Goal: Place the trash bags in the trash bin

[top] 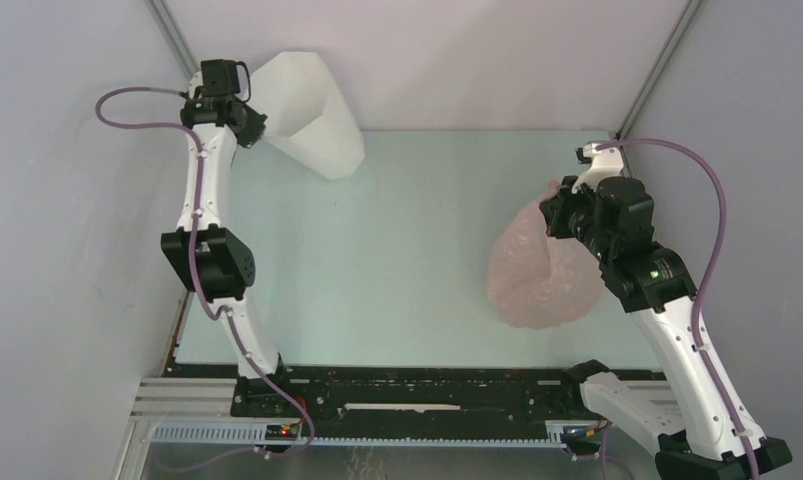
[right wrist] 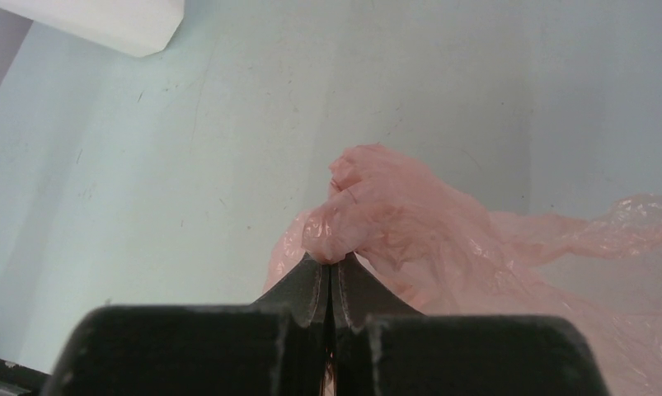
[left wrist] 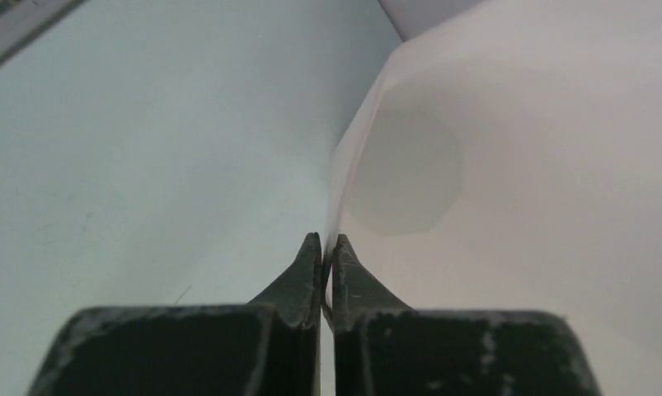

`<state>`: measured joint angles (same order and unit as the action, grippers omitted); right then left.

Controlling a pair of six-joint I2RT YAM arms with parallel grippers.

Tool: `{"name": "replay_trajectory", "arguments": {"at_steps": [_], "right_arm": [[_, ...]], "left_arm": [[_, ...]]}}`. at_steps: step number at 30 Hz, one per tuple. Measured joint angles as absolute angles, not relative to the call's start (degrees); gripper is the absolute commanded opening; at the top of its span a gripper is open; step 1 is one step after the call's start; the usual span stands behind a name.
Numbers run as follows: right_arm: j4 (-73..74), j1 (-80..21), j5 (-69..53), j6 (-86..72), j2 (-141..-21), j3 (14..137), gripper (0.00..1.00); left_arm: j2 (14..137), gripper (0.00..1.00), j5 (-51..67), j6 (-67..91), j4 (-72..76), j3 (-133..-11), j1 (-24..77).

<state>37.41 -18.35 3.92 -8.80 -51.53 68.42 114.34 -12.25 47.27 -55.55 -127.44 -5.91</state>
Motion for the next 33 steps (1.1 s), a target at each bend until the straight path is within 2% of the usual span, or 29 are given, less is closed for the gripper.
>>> {"name": "replay_trajectory", "arguments": {"at_steps": [9,16,23,26,31,33], "right_arm": [[37.4,-18.9,2.7,-8.7,-51.3,69.0,0.00],[37.8,-21.4,-0.1,-9.7,-48.0,69.1,0.00],[40.9,-21.3,-1.5,-10.8,-46.0,77.1,0.00],[41.1,-21.0,-1.5,-10.7,-45.6,80.4,0.00],[41.4,-20.6,-2.4,-10.8,-46.0,86.8,0.00],[41.3,-20.6,-3.7,-10.8,-47.1,89.3,0.00]], "left_arm": [[106.4,0.00,-8.2,38.6,-58.1,-120.3,0.9],[94.0,0.00,-7.1,33.7,-58.4,-109.7,14.1],[84.9,0.00,-2.8,35.0,-59.3,-96.4,21.1],[83.7,0.00,-2.9,35.6,-59.2,-94.3,23.3],[83.3,0.06,-3.4,36.1,-60.0,-94.0,29.6],[83.2,0.14,-3.6,36.1,-60.4,-94.0,31.7]]}}
